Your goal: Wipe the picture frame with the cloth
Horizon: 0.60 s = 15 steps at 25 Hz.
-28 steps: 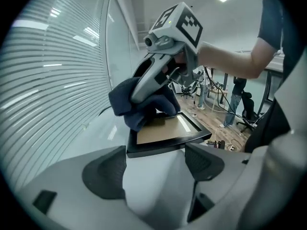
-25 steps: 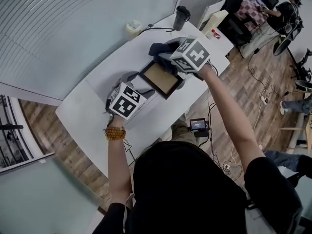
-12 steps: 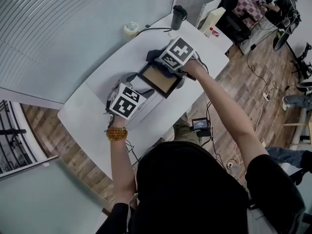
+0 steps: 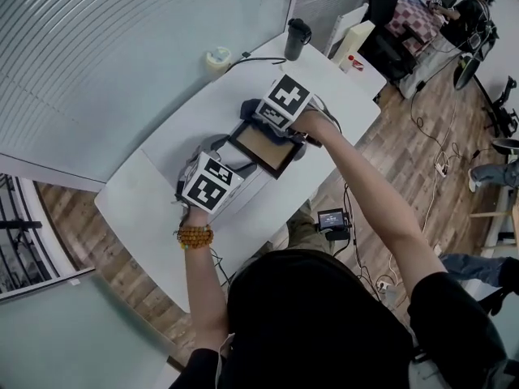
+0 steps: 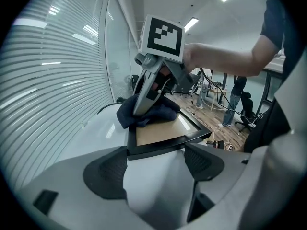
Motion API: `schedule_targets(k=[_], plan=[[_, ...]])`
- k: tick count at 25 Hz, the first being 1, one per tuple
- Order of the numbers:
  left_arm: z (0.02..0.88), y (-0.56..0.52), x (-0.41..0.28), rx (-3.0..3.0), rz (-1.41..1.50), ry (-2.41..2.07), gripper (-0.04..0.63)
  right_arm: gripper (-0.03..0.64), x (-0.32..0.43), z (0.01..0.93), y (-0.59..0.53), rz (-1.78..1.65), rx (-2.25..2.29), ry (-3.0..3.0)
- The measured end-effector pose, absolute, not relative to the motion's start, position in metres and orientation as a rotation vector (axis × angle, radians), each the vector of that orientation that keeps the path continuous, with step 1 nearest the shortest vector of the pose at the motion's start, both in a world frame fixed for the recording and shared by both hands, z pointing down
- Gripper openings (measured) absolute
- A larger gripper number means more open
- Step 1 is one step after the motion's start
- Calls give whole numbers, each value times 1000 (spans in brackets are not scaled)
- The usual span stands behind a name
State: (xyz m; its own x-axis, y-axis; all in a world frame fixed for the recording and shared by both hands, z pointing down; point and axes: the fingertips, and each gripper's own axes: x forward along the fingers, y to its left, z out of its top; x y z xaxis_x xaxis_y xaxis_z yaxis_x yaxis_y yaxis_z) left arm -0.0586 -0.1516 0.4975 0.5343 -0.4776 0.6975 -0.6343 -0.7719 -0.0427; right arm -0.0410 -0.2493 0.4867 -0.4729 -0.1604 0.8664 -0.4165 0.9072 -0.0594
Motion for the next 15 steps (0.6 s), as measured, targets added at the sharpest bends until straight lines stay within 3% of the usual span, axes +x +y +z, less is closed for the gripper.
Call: schedule_targets(k=[6,15], plan=[[492,-148,-61,2566,1055,-937,374,97,-50,479,-240,144,405,-2010],[494,-148,-60,2570,1049,-937,367,87,-83,484,-179,195,190,-2086]])
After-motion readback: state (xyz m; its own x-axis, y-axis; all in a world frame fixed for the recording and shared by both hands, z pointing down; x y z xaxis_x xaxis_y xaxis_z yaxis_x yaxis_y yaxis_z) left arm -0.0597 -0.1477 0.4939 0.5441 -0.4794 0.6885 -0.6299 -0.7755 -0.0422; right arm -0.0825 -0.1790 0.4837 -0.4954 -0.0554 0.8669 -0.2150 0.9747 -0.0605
